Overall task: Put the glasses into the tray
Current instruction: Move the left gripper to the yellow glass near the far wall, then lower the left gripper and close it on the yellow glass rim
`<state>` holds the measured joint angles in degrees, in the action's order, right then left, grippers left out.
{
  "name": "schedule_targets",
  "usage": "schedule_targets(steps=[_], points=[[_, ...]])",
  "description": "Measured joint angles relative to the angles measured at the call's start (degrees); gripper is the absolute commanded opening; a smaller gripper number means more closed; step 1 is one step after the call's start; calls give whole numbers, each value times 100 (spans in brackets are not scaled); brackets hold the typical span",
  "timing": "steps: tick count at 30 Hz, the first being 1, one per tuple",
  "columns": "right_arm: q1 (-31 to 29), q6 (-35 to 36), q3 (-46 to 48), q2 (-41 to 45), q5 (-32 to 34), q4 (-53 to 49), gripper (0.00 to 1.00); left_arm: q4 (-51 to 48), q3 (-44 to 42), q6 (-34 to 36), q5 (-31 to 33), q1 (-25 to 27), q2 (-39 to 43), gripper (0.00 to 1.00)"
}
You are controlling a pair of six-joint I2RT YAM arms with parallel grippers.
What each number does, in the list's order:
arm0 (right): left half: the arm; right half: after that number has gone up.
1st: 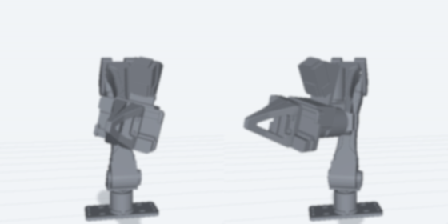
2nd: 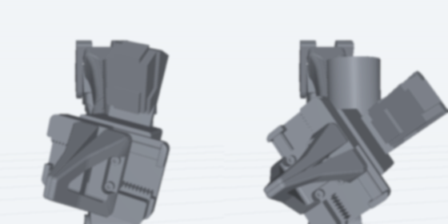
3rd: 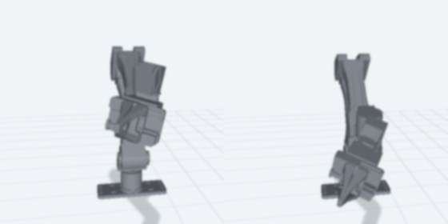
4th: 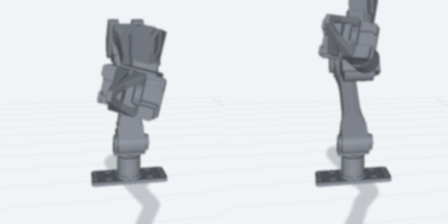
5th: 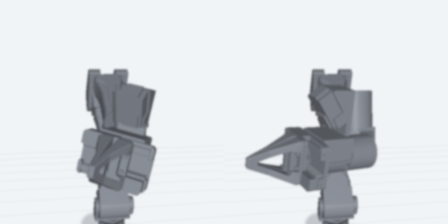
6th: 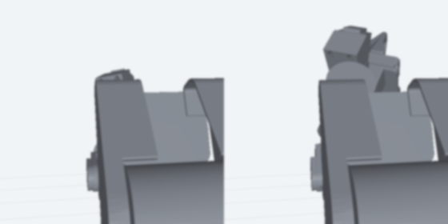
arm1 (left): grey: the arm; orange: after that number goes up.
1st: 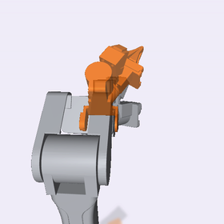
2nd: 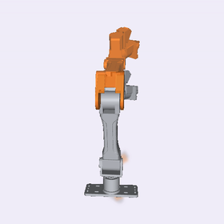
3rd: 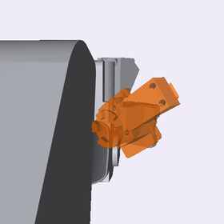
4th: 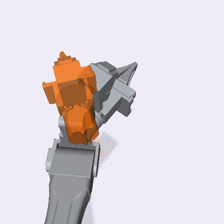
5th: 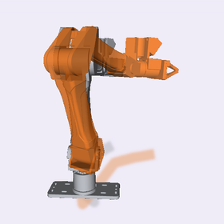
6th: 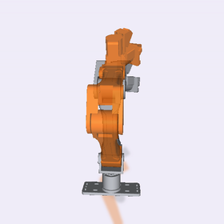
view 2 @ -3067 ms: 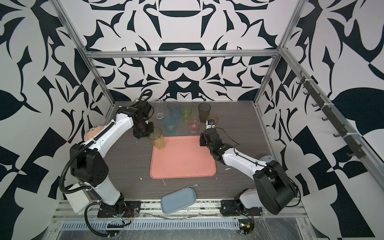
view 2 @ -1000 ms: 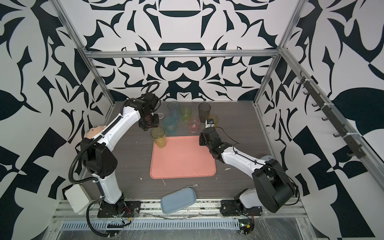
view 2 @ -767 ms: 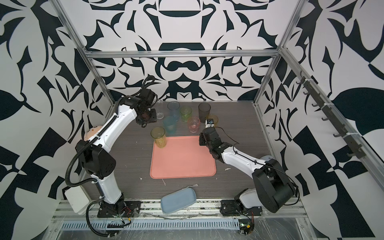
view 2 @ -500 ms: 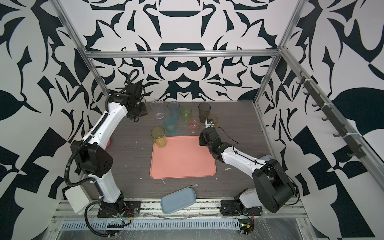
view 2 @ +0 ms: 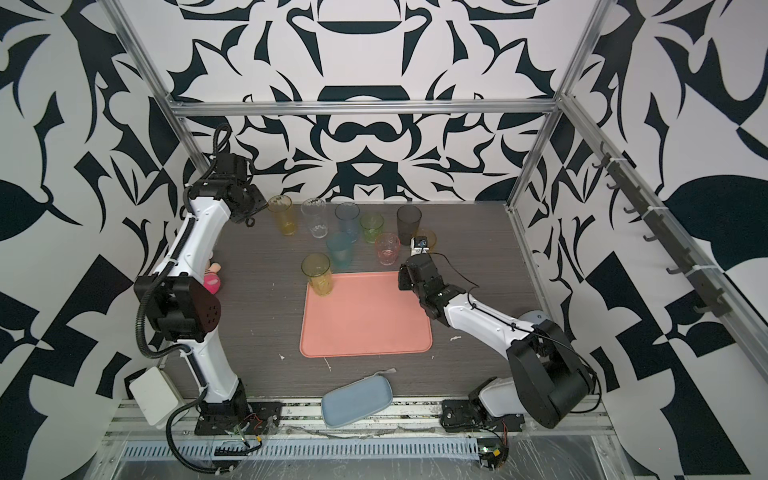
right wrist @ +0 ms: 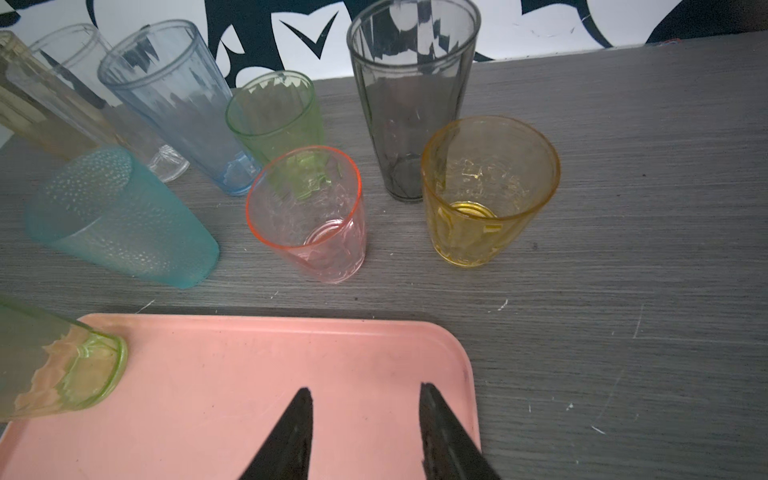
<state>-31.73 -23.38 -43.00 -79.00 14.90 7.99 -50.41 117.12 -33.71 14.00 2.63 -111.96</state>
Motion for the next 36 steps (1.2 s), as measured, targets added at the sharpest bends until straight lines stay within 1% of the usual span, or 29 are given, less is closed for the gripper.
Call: schedule_targets(steps=[6, 12, 18, 26, 36], points=[[0, 2, 0, 0, -37, 2, 45, 0, 643, 9, -214, -190, -756, 58], [0, 2, 0, -33, -31, 26, 45, 9, 1095, 74, -339, -254, -1246, 58], [0, 7, 2, -229, -31, 87, 45, 46, 1252, 111, -505, -264, -1532, 56], [0, 24, 0, -317, -33, 87, 45, 42, 1554, 170, -695, -264, -2026, 51], [0, 22, 0, -317, -79, 87, 45, 11, 1661, 208, -778, -264, -2188, 45]])
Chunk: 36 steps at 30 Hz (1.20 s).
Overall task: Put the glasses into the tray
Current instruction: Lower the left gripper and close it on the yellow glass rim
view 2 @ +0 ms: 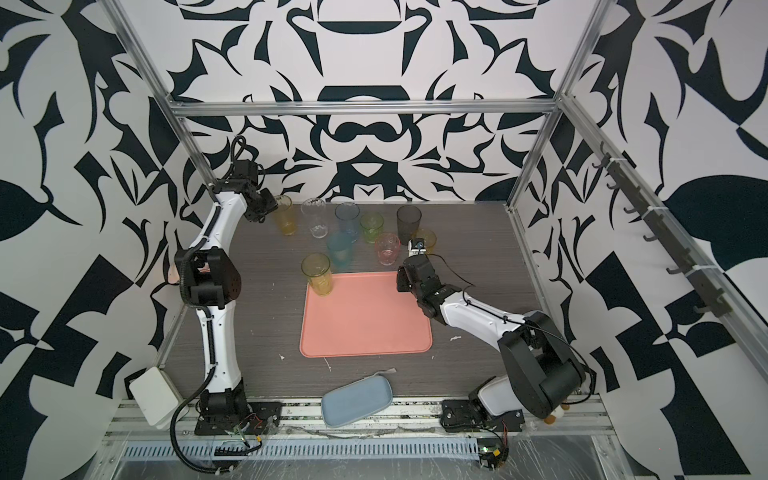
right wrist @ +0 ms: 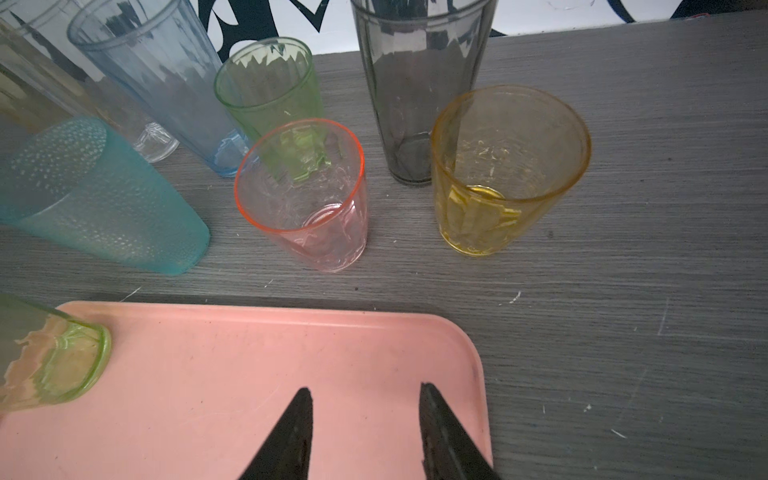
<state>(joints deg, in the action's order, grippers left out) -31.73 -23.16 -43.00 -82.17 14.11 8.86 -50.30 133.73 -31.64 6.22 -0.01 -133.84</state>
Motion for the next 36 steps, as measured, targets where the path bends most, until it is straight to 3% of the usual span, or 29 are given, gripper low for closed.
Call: schedule_targets(steps=[36], points=[[0, -4, 0, 0, -35, -9, 45, -81, 367, 63, -79, -15, -361, 9]])
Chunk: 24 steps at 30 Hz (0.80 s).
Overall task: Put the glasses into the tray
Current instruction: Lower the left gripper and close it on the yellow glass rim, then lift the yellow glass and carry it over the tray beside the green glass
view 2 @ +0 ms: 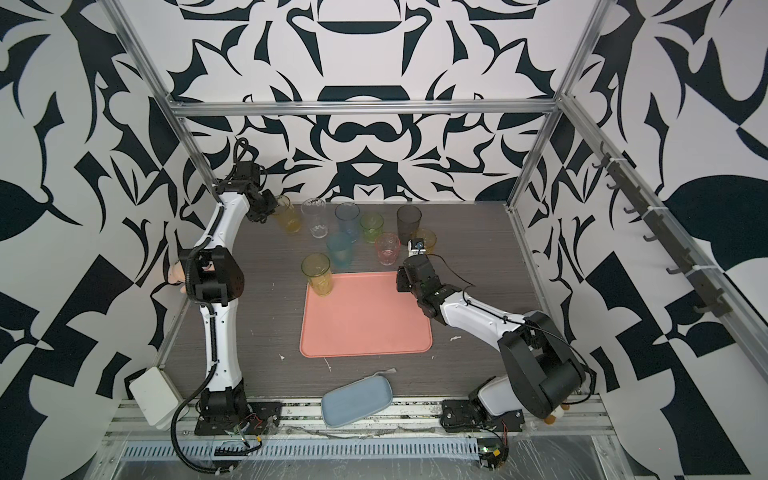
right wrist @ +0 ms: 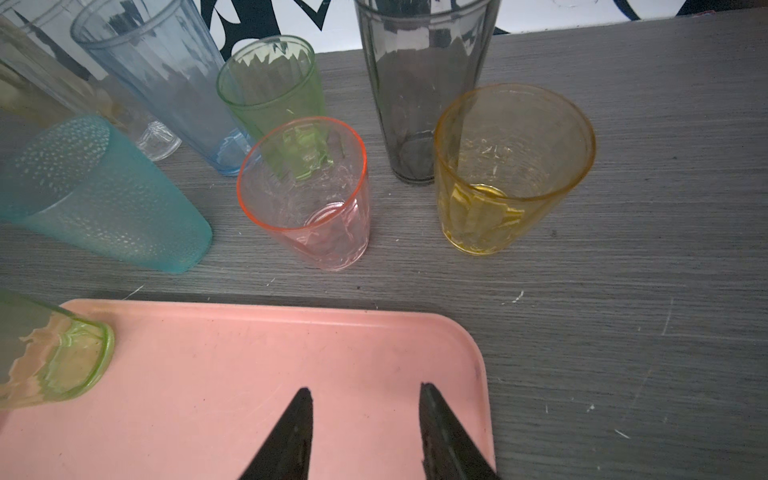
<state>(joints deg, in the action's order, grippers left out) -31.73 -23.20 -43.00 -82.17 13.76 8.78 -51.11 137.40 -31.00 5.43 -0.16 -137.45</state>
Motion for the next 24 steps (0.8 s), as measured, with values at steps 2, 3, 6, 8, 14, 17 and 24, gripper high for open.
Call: schedule_targets(steps=[2, 3, 6, 8, 14, 17, 24], points=[[0, 0, 0, 0, -2, -4, 45, -33, 0, 11, 11, -9, 0, 7], [0, 0, 0, 0, 0, -9, 45, -37, -2, 22, 7, -11, 0, 7], [0, -2, -2, 0, -2, -31, 45, -70, -22, 39, 11, -15, 0, 5], [0, -2, -15, 0, -2, -61, 45, -48, -116, 37, 11, -28, 35, 3], [0, -20, -33, 0, -2, -105, 45, -94, -579, 44, 33, -111, 376, 2], [0, -22, -33, 0, -2, -127, 45, -208, -710, 61, 96, -146, 553, 1], [0, -39, -35, 0, -2, -129, 45, -509, -859, 59, 149, -160, 1086, 0]])
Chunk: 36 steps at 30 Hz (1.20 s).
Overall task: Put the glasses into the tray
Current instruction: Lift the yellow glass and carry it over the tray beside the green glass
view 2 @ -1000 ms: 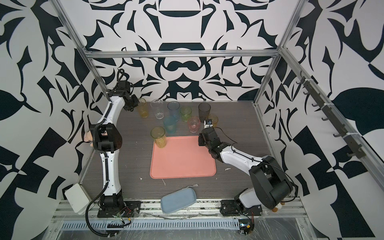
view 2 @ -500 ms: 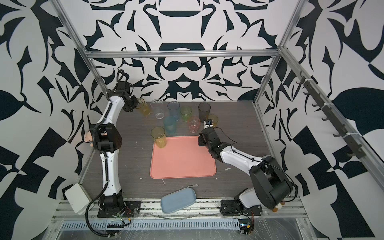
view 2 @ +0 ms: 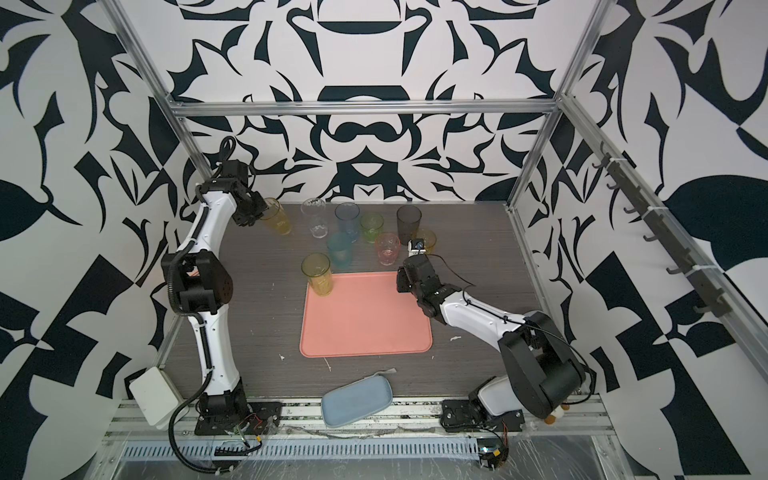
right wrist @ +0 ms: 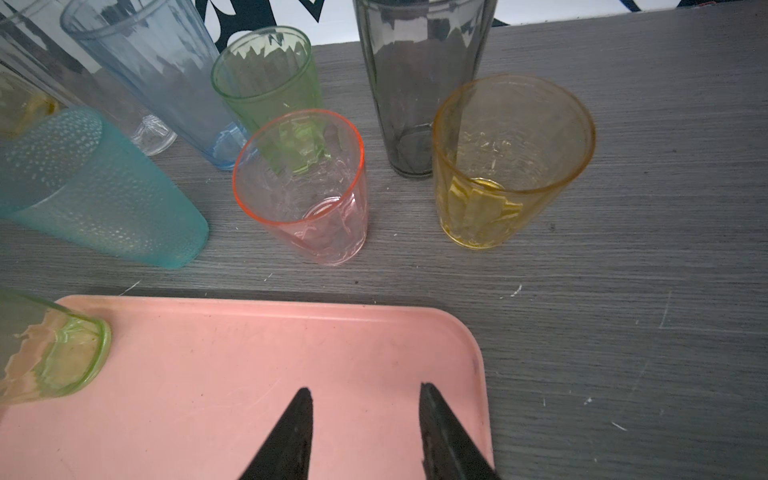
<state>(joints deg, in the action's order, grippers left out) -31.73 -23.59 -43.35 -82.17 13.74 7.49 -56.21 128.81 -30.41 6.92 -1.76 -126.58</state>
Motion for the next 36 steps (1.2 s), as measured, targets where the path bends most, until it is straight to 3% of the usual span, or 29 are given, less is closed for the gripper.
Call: schedule_targets(steps=[16, 23, 36], points=[[0, -4, -52, 0, -7, -37, 45, -962, -1351, 133, 605, 201, 1971, 0], [0, -22, -52, 0, -48, -39, 45, -1248, -2175, 103, 1084, 811, 2879, 0], [0, -26, -52, 0, -81, -39, 45, -1969, -3174, -138, 1646, 1801, 3805, 0]])
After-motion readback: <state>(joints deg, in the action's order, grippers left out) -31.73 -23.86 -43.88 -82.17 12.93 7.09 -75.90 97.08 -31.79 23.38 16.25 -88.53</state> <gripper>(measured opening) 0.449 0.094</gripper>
